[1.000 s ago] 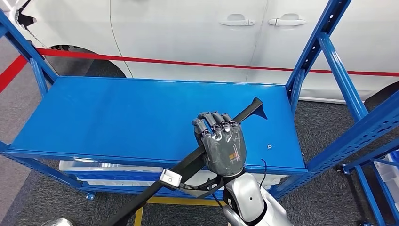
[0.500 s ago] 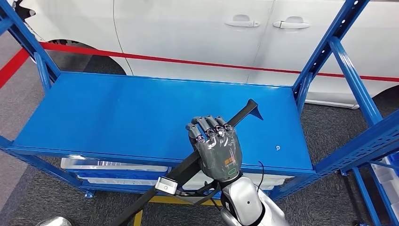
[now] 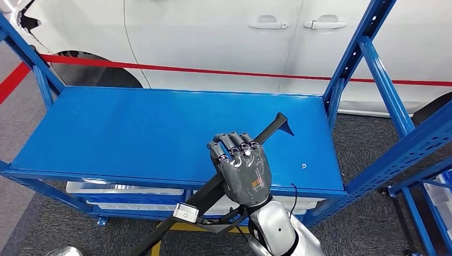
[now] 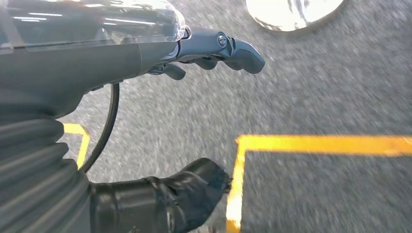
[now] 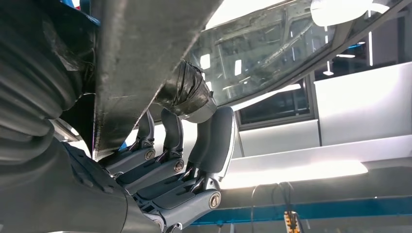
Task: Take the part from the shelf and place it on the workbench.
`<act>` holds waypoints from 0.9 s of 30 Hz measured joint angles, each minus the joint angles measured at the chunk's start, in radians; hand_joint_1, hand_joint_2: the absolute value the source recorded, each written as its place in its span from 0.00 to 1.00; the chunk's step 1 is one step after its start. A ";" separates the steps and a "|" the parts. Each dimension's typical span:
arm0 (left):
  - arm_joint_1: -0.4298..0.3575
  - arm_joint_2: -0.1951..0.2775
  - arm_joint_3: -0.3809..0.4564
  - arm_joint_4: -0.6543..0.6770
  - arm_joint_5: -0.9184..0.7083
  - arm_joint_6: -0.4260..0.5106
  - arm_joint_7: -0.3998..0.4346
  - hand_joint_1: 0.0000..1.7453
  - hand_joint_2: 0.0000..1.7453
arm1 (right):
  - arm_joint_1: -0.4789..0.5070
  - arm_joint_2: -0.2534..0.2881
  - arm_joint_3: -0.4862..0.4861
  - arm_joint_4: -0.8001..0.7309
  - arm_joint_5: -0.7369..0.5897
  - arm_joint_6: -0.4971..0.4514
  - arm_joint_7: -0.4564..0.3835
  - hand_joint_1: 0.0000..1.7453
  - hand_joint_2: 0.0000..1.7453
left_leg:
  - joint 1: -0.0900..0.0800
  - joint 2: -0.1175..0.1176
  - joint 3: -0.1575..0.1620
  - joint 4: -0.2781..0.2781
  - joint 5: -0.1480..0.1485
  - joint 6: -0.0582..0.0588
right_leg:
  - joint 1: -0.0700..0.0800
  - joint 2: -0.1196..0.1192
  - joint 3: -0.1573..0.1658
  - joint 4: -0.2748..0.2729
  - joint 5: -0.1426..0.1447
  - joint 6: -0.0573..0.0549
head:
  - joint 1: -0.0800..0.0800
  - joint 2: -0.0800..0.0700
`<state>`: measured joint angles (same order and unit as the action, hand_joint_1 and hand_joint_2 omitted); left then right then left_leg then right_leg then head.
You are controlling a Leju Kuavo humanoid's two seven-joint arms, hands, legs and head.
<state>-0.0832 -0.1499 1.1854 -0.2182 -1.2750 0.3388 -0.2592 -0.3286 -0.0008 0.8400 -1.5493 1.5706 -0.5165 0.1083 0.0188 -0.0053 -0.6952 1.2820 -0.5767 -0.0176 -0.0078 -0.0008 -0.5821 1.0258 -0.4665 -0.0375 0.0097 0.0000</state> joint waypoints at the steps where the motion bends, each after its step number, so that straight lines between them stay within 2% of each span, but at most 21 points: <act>1: 0.000 0.000 0.000 0.000 0.000 0.016 0.008 0.00 1.00 | 0.000 0.002 0.000 0.000 0.000 0.001 -0.001 1.00 1.00 | 0.000 0.000 0.027 -0.055 0.036 0.002 | 0.000 0.001 0.001 0.001 -0.001 0.001 | 0.000 0.000; 3: 0.000 0.000 0.001 0.000 -0.001 0.041 0.019 0.00 1.00 | 0.000 0.008 0.000 0.001 -0.002 0.002 -0.001 1.00 1.00 | -0.002 0.000 0.094 -0.197 0.094 0.009 | 0.002 0.003 0.002 0.006 -0.005 0.005 | 0.000 0.000; 4: -0.001 0.000 0.001 0.000 -0.001 0.049 0.022 0.00 1.00 | 0.000 0.010 0.000 0.001 -0.003 0.003 -0.001 1.00 1.00 | -0.003 -0.001 0.114 -0.240 0.107 0.013 | 0.004 0.003 0.001 0.008 -0.006 0.009 | 0.000 0.000; 5: -0.002 0.000 0.002 0.000 -0.002 0.054 0.024 0.00 1.00 | -0.001 0.013 0.000 0.003 -0.005 0.003 -0.001 1.00 1.00 | -0.006 -0.002 0.122 -0.260 0.108 0.016 | 0.006 0.003 0.000 0.010 -0.006 0.013 | 0.001 0.000; 7: -0.003 -0.001 0.002 0.000 -0.004 0.060 0.029 0.00 1.00 | -0.001 0.016 0.000 0.006 -0.007 0.005 -0.002 1.00 1.00 | -0.006 -0.002 0.122 -0.264 0.111 0.025 | 0.008 0.003 -0.001 0.009 -0.004 0.021 | 0.001 0.000; 9: -0.003 -0.004 0.002 0.000 -0.006 0.063 0.033 0.00 1.00 | -0.002 0.018 0.000 0.008 -0.009 0.005 -0.003 1.00 1.00 | -0.001 0.000 0.124 -0.270 0.117 0.037 | 0.007 0.003 -0.009 0.030 -0.024 0.030 | 0.002 0.000; 10: -0.003 -0.005 0.002 0.000 -0.007 0.065 0.034 0.00 1.00 | -0.002 0.019 0.000 0.008 -0.010 0.006 -0.003 1.00 1.00 | 0.001 0.002 0.124 -0.274 0.121 0.044 | 0.006 0.003 -0.025 0.066 -0.049 0.035 | 0.002 0.000; 12: -0.003 -0.005 0.002 0.000 -0.008 0.070 0.035 0.00 1.00 | -0.002 0.019 0.000 0.011 -0.014 0.009 -0.003 1.00 1.00 | 0.001 0.003 0.119 -0.273 0.123 0.051 | 0.002 0.002 -0.079 0.191 -0.117 0.040 | 0.002 0.000; 13: -0.003 -0.005 0.002 0.000 -0.009 0.072 0.035 0.00 1.00 | -0.002 0.019 0.000 0.013 -0.016 0.012 -0.003 1.00 1.00 | 0.000 0.003 0.117 -0.272 0.124 0.051 | 0.000 0.002 -0.105 0.250 -0.140 0.043 | 0.002 0.000; 14: -0.003 -0.005 0.002 0.000 -0.009 0.073 0.035 0.00 1.00 | -0.001 0.019 0.000 0.016 -0.018 0.014 -0.003 1.00 1.00 | 0.000 0.003 0.115 -0.270 0.124 0.052 | -0.001 0.002 -0.119 0.283 -0.145 0.044 | 0.002 0.000; 15: -0.003 -0.005 0.002 0.000 -0.009 0.073 0.035 0.00 1.00 | -0.001 0.019 0.000 0.018 -0.020 0.016 -0.004 1.00 1.00 | 0.000 0.002 0.114 -0.268 0.124 0.052 | -0.002 0.002 -0.115 0.279 -0.131 0.044 | 0.002 0.000; 16: -0.003 -0.006 0.002 0.000 -0.009 0.073 0.035 0.00 1.00 | -0.002 0.019 0.000 0.019 -0.022 0.017 -0.004 1.00 1.00 | 0.000 0.002 0.114 -0.266 0.123 0.051 | -0.003 0.002 -0.090 0.231 -0.099 0.042 | 0.002 0.000; 17: -0.003 -0.007 0.002 0.000 -0.009 0.073 0.035 0.00 1.00 | -0.002 0.020 -0.001 0.020 -0.025 0.017 -0.004 1.00 1.00 | 0.000 0.001 0.114 -0.264 0.123 0.050 | -0.004 0.002 -0.055 0.161 -0.063 0.038 | 0.002 0.000; 19: -0.003 -0.010 0.002 0.000 -0.009 0.073 0.036 0.00 1.00 | -0.004 0.022 -0.002 0.021 -0.030 0.016 -0.005 1.00 1.00 | -0.003 0.000 0.111 -0.260 0.123 0.043 | 0.001 0.002 0.001 0.044 -0.022 0.031 | 0.002 0.000; 21: -0.004 -0.011 0.002 0.000 -0.010 0.073 0.037 0.00 1.00 | -0.004 0.025 -0.003 0.022 -0.033 0.016 -0.006 1.00 1.00 | -0.005 0.000 0.106 -0.259 0.126 0.031 | 0.007 0.004 0.010 0.015 -0.020 0.026 | 0.002 0.000; 23: -0.003 -0.011 0.002 0.000 -0.010 0.074 0.038 0.00 1.00 | -0.004 0.029 -0.005 0.023 -0.034 0.016 -0.007 1.00 1.00 | -0.004 0.000 0.103 -0.259 0.127 0.020 | 0.004 0.004 0.007 0.009 -0.012 0.017 | 0.002 0.000; 24: -0.004 -0.010 0.002 0.000 -0.010 0.074 0.038 0.00 1.00 | -0.004 0.031 -0.005 0.023 -0.034 0.016 -0.007 1.00 1.00 | -0.003 0.000 0.098 -0.246 0.114 0.015 | 0.001 0.003 0.006 0.005 -0.006 0.010 | 0.001 0.000; 25: -0.004 -0.010 0.002 0.000 -0.010 0.074 0.039 0.00 1.00 | -0.005 0.033 -0.006 0.024 -0.035 0.016 -0.008 1.00 1.00 | -0.002 0.000 0.085 -0.215 0.089 0.011 | -0.002 0.001 0.004 0.000 -0.001 0.004 | 0.000 0.000; 27: -0.003 -0.010 0.002 0.000 -0.010 0.074 0.041 0.00 1.00 | -0.005 0.039 -0.006 0.026 -0.038 0.016 -0.009 1.00 1.00 | 0.000 0.001 0.040 -0.101 0.015 0.003 | -0.002 -0.002 -0.003 -0.002 0.007 -0.004 | -0.001 0.000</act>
<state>-0.0862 -0.1596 1.1872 -0.2182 -1.2852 0.4130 -0.2187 -0.3335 0.0379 0.8336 -1.5235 1.5322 -0.5001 0.0998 0.0191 -0.0045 -0.6549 1.1810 -0.5613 -0.0146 -0.0102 -0.0027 -0.5850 1.0235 -0.4594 -0.0419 0.0090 0.0000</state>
